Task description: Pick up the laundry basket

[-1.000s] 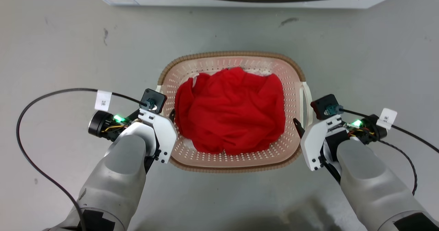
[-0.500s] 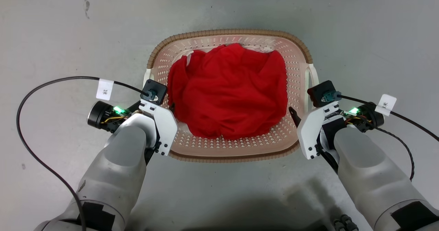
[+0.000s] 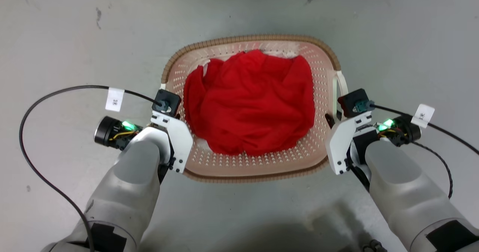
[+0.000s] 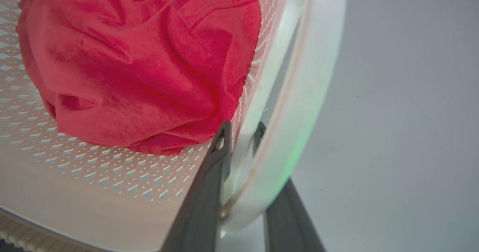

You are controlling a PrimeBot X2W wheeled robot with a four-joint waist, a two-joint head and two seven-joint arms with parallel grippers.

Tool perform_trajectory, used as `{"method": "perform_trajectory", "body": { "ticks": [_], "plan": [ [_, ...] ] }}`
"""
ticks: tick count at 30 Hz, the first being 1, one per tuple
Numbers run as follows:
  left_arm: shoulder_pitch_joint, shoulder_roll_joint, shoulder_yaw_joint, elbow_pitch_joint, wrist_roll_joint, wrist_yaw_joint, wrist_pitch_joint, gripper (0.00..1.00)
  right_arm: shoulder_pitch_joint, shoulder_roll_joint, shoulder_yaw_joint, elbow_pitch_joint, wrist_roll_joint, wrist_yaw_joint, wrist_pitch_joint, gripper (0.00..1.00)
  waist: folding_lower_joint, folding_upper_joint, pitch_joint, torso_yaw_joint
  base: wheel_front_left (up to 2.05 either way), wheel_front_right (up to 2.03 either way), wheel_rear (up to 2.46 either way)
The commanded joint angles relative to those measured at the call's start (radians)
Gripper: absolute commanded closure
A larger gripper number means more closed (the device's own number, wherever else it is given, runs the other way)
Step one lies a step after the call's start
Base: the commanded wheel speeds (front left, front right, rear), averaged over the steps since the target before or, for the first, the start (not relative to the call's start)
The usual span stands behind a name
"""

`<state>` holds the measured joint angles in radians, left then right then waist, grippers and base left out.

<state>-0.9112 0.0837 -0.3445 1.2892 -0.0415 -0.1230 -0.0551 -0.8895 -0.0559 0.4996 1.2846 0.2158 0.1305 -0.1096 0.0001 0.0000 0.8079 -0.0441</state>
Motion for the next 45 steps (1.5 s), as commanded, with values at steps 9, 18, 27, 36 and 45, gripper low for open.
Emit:
{"method": "perform_trajectory", "body": {
  "ticks": [9,18,27,36,45],
  "plan": [
    [0.117,-0.026,-0.054,-0.002,-0.057,-0.011,0.057,1.0,0.086,0.007,0.074,-0.002,0.072,0.001,0.066,1.0,-0.0001,0.0,-0.176,0.002,0.0,0.0,0.0],
    [0.231,-0.042,-0.179,-0.006,-0.164,-0.011,0.121,1.0,0.171,0.013,0.177,-0.035,0.175,0.002,0.176,1.0,-0.0001,0.0,-0.363,0.012,0.0,0.0,0.0],
    [0.322,-0.046,-0.301,-0.043,-0.267,-0.012,0.183,1.0,0.255,-0.007,0.268,-0.079,0.282,0.003,0.248,1.0,-0.0001,0.0,-0.515,0.021,0.0,0.0,0.0],
    [0.398,-0.031,-0.423,-0.08,-0.393,-0.013,0.236,1.0,0.338,-0.042,0.355,-0.115,0.396,0.005,0.297,1.0,-0.0001,0.0,-0.673,0.032,0.0,0.0,0.0],
    [0.471,0.02,-0.542,-0.123,-0.512,-0.012,0.303,1.0,0.405,-0.062,0.442,-0.144,0.485,0.005,0.331,1.0,-0.0001,0.0,-0.794,0.031,0.0,0.0,0.0]
  ]
}}
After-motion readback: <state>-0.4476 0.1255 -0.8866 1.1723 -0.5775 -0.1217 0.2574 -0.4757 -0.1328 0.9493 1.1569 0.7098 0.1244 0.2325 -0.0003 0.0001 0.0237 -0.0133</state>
